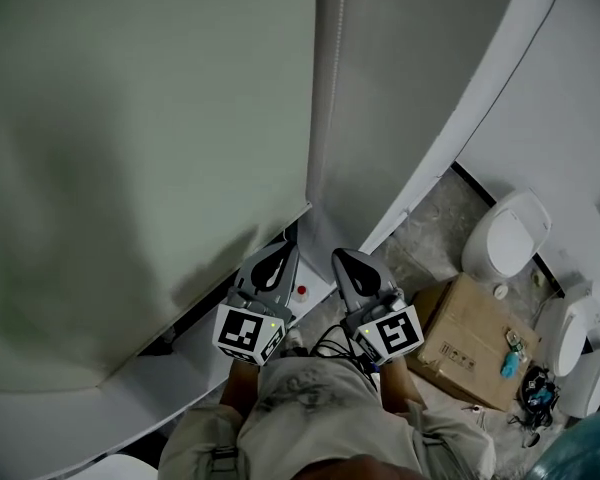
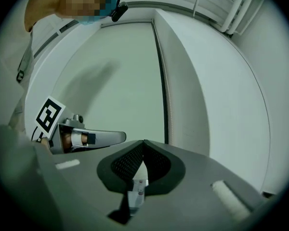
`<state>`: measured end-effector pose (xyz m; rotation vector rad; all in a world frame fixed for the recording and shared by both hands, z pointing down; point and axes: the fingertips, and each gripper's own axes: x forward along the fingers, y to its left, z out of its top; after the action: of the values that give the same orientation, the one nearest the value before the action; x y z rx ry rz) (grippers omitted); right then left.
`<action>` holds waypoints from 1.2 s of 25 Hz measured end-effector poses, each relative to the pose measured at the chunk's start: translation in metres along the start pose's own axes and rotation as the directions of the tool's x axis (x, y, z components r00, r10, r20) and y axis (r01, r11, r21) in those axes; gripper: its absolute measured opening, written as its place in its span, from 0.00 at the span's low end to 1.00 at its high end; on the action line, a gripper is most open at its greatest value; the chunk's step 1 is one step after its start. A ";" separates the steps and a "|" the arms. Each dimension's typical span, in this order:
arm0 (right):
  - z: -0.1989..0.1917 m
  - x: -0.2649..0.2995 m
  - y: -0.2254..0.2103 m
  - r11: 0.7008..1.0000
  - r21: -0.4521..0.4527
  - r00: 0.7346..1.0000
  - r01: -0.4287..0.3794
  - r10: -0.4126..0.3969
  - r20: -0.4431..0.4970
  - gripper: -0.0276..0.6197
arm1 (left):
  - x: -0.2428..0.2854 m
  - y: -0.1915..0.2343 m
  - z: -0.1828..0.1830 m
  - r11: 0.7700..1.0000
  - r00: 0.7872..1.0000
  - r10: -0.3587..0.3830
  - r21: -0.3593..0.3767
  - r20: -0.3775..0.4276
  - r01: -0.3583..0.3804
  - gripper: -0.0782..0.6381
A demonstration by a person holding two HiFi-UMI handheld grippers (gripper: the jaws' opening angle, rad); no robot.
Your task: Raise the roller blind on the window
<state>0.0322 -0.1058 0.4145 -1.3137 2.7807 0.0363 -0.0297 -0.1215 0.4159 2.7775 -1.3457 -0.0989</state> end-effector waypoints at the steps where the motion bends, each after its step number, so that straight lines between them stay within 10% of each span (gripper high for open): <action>1: 0.001 0.003 0.001 1.000 -0.001 1.000 0.008 -0.008 0.000 0.06 | 0.001 0.002 0.000 1.000 1.000 -0.010 -0.001 -0.001 0.010 0.12; 30: -0.005 0.011 -0.033 1.000 -0.003 1.000 0.015 -0.015 -0.009 0.06 | 0.081 0.022 -0.012 0.999 0.999 -0.013 0.035 -0.049 0.015 0.20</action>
<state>0.0508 -0.1357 0.4193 -1.3387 2.7785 0.0340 0.0039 -0.1985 0.4266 2.7988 -1.3301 -0.0081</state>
